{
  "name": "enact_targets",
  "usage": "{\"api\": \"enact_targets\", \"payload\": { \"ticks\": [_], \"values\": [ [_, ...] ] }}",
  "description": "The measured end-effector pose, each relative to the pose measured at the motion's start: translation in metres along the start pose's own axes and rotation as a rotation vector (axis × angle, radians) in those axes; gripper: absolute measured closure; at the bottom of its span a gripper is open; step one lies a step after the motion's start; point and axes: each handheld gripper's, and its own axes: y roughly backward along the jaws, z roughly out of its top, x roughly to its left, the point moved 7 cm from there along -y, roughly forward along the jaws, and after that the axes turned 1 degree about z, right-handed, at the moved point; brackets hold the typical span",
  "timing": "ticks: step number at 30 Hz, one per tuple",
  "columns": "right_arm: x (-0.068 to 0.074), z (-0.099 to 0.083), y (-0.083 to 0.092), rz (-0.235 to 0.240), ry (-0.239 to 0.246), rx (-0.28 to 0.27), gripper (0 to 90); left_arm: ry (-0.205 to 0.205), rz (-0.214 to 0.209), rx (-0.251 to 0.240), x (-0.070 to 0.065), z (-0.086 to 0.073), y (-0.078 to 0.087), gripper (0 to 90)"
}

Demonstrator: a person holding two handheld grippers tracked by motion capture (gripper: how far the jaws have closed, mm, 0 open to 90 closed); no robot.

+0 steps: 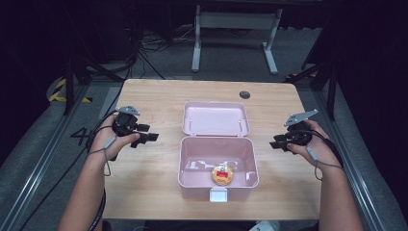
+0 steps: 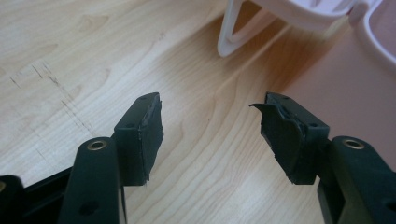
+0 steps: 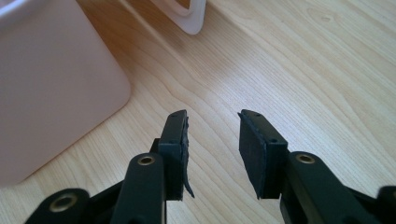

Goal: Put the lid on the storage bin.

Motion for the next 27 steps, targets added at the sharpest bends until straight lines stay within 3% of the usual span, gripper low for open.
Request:
{"api": "enact_targets", "payload": {
  "ticks": [2,6,9,14,19,22,25,27],
  "values": [
    [0.0,-0.002,0.001,-0.006,-0.002,0.004,64.0,0.011,-0.003,-0.037,0.001,0.012,0.001,39.9],
    [-0.001,-0.003,0.001,-0.007,0.0,0.0,64.1,0.026,-0.029,-0.06,0.003,0.025,-0.003,40.0],
    [0.0,-0.004,0.001,-0.004,-0.006,0.002,64.1,0.006,0.001,-0.055,0.008,0.033,-0.003,40.1],
    [-0.001,-0.008,0.001,-0.006,-0.015,0.01,64.1,0.027,-0.042,-0.084,0.006,0.052,-0.006,40.5],
    [-0.003,-0.009,0.001,0.001,-0.021,0.005,63.9,0.012,-0.028,-0.079,0.009,0.067,-0.015,40.5],
    [-0.007,-0.009,0.005,-0.006,-0.025,-0.006,63.9,0.028,-0.051,-0.086,0.01,0.075,-0.024,38.2],
    [-0.008,-0.009,0.006,-0.005,-0.03,-0.006,63.9,0.03,-0.044,-0.092,0.012,0.084,-0.033,36.8],
    [-0.009,-0.009,0.004,-0.006,-0.024,-0.001,63.9,0.053,-0.052,-0.093,0.011,0.089,-0.041,36.2]
  ]
}}
